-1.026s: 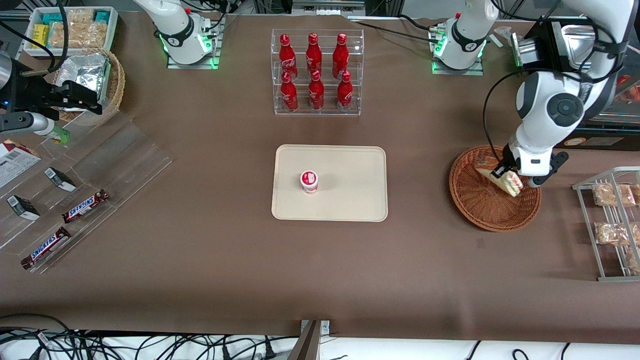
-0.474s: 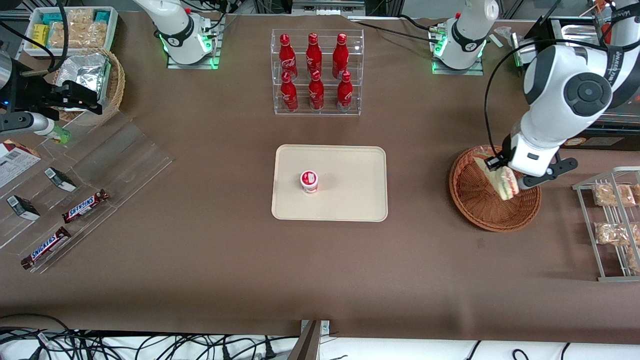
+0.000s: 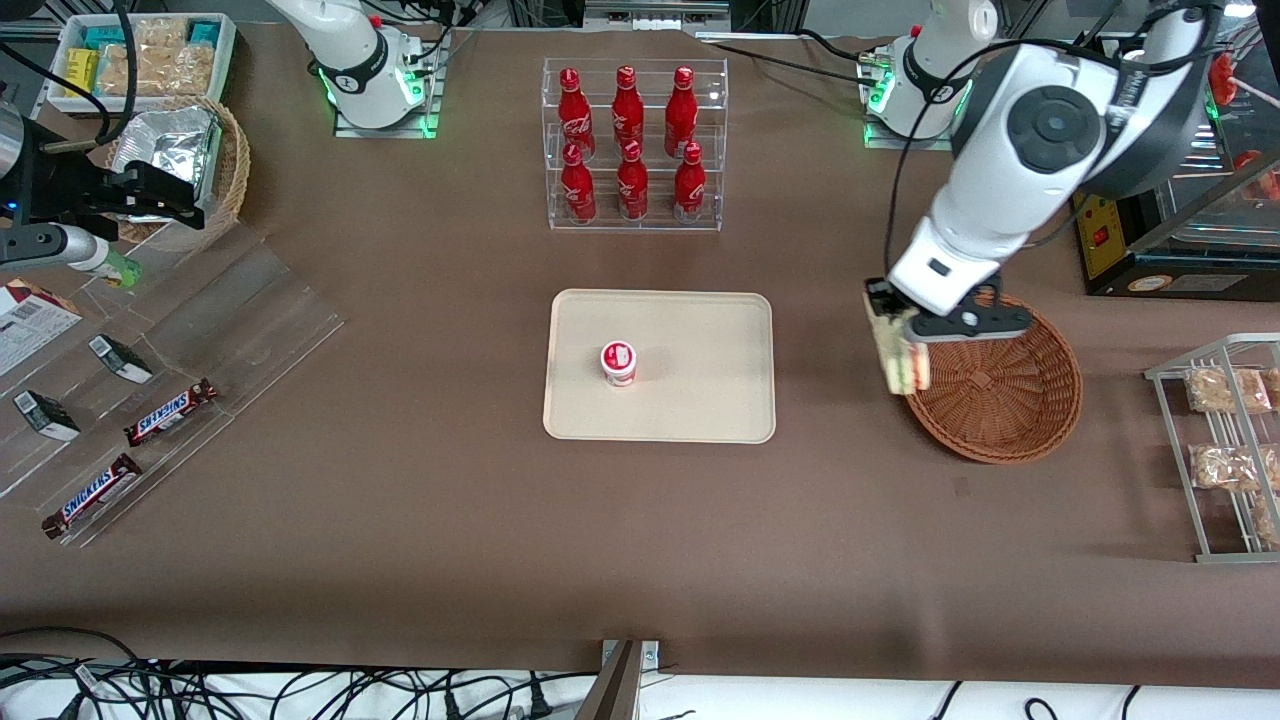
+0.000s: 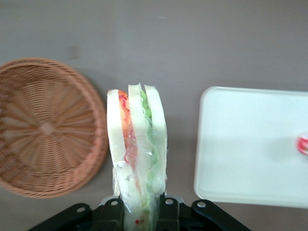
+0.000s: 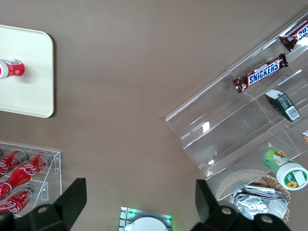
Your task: Place sandwich from basket to tray
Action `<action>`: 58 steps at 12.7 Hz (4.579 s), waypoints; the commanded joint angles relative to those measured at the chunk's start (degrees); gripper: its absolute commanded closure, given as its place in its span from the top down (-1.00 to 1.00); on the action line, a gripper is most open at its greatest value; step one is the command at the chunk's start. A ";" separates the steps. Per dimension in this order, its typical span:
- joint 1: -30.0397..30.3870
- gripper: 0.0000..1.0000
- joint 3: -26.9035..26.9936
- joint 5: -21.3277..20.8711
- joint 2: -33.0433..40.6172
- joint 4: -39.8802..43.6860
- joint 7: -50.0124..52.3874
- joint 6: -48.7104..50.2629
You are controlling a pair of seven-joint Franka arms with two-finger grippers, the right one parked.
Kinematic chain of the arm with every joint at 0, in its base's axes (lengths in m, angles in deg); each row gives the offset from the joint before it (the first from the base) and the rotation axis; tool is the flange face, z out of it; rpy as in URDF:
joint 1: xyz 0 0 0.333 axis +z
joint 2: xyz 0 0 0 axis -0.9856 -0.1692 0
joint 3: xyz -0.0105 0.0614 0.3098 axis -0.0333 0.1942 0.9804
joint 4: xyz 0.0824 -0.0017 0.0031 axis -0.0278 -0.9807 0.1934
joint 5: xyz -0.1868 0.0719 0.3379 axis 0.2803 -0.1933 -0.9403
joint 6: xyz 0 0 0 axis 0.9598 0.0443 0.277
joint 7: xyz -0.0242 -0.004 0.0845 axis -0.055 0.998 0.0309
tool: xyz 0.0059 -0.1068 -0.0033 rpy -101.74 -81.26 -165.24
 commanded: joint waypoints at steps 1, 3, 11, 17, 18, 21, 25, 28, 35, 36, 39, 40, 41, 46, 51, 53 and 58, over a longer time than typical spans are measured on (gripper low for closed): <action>0.15 -1.00 -4.84 1.05 -6.35 6.02 -2.54 0.99; -0.72 -1.00 -7.05 0.26 -9.79 8.31 -2.02 0.82; -9.16 -1.00 -6.62 -17.29 -24.28 8.32 14.74 -9.46; -11.89 -1.00 -6.27 -26.37 -31.94 8.23 24.70 -12.46; -12.33 -1.00 -6.27 -26.98 -32.65 8.23 24.79 -12.37; -12.51 -1.00 -6.27 -27.43 -33.70 8.14 24.79 -12.46; -12.68 -0.75 -6.18 -28.74 -35.02 8.14 24.79 -12.72; -12.68 0.76 -6.27 -28.66 -34.77 8.23 26.10 -10.88; -9.70 1.00 -6.97 -27.26 -28.09 14.28 31.90 -0.52; -8.04 1.00 -7.06 -25.69 -26.95 15.51 32.17 0.71; -4.09 1.00 -6.97 -24.27 -21.34 16.14 32.26 3.97; -2.33 1.00 -7.23 -23.57 -19.49 16.23 32.26 4.94; -1.70 1.00 -6.97 -22.00 -17.73 17.10 31.92 5.73; 0.93 1.00 -7.23 -19.62 -16.75 24.31 30.95 14.86; 6.30 1.00 -4.79 -11.88 -11.13 23.97 16.21 17.68; 6.13 1.00 0.21 -7.76 -8.76 23.96 8.49 19.79; 2.28 1.00 15.40 0.25 -2.08 23.00 -11.55 23.92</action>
